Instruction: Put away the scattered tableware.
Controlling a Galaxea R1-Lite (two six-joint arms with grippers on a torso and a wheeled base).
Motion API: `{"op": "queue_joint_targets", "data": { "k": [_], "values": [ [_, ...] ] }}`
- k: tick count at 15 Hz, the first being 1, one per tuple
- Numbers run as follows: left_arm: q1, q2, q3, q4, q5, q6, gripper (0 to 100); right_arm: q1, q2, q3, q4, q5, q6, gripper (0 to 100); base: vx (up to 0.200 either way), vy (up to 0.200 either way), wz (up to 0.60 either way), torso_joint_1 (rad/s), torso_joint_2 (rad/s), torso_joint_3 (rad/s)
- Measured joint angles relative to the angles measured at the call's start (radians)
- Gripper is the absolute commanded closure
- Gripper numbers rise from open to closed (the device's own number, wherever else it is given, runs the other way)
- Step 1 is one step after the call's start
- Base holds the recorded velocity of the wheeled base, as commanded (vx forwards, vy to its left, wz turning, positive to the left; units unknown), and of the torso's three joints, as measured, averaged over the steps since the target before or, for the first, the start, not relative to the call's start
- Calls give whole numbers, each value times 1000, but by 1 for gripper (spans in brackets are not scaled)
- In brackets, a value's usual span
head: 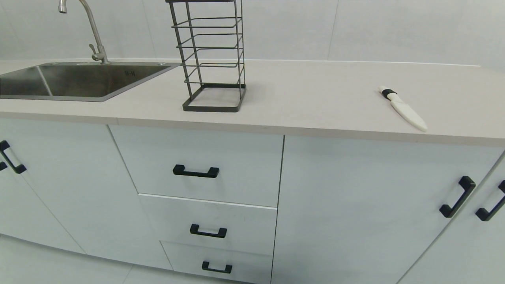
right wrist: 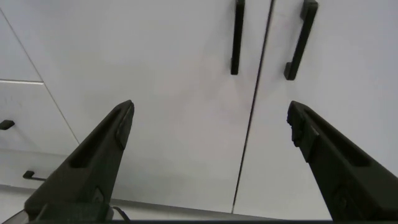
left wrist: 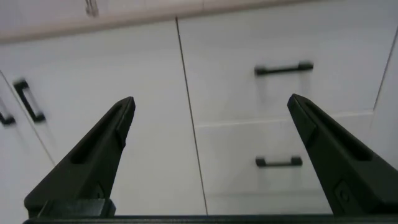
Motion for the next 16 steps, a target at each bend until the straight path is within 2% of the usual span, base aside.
{"op": "queue_joint_targets", "data": {
  "k": [1, 2, 3, 4, 7, 10, 11, 12, 15, 16],
  "values": [
    [0, 0, 0, 21, 0, -13, 0, 0, 0, 0, 0, 0, 0, 0, 0, 0, 0, 0, 0, 0],
    [0, 0, 0, 14, -3, -12, 0, 0, 0, 1, 0, 0, 0, 0, 0, 0, 0, 0, 0, 0],
    [0, 0, 0, 14, -5, -2, 0, 0, 0, 1, 0, 0, 0, 0, 0, 0, 0, 0, 0, 0],
    [0, 0, 0, 14, -6, 27, 0, 0, 0, 1, 0, 0, 0, 0, 0, 0, 0, 0, 0, 0],
    [0, 0, 0, 10, 40, 31, 0, 0, 0, 1, 0, 0, 0, 0, 0, 0, 0, 0, 0, 0],
    [0, 0, 0, 37, 41, -6, 0, 0, 0, 1, 0, 0, 0, 0, 0, 0, 0, 0, 0, 0],
    [0, 0, -1, 93, 46, -35, 0, 0, 0, 1, 0, 0, 0, 0, 0, 0, 0, 0, 0, 0],
    [0, 0, -1, 91, 51, -55, 0, 0, 0, 0, 0, 0, 0, 0, 0, 0, 0, 0, 0, 0],
    [-2, 0, -1, 87, 49, -68, 0, 0, 0, 0, 0, 0, 0, 0, 0, 0, -600, 2, 1, 7],
    [-1, 0, 0, 86, 49, -72, 0, 1, 0, 0, 1, 0, 0, 0, 0, 0, 0, 0, 0, 0]
  ]
}}
